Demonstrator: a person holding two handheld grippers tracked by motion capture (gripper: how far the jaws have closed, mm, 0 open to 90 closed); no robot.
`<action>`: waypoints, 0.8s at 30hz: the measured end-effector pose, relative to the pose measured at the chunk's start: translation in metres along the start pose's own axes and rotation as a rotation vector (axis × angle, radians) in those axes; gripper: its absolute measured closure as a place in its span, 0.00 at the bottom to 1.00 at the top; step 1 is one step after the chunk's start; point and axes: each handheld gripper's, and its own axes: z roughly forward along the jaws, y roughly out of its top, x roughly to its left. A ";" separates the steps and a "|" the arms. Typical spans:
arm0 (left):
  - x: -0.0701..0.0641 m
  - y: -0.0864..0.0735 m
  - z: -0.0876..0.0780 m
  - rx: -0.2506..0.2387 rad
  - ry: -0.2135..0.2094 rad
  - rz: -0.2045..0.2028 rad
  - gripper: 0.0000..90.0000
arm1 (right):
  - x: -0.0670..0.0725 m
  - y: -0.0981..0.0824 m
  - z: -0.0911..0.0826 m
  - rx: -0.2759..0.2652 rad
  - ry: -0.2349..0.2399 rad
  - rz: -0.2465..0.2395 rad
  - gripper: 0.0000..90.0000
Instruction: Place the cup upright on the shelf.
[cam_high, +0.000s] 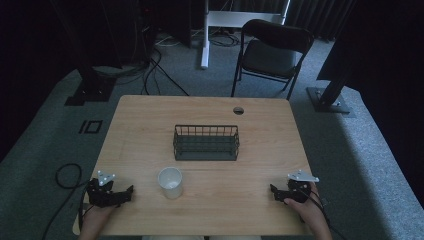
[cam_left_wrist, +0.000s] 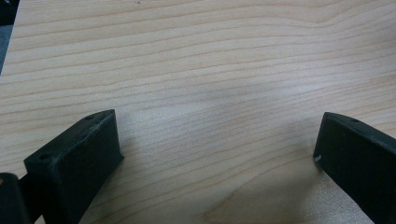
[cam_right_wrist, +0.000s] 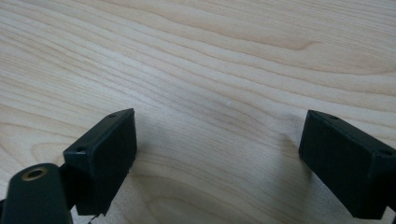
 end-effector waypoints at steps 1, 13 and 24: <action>0.000 0.000 0.000 0.000 0.000 0.000 0.01 | 0.000 0.000 0.000 0.000 0.000 -0.001 0.12; 0.000 0.000 0.000 0.000 0.000 0.000 0.01 | 0.000 0.000 0.000 0.000 0.000 0.000 0.12; 0.000 0.000 0.000 0.000 0.000 -0.001 0.01 | 0.000 0.000 0.000 -0.001 0.002 -0.002 0.12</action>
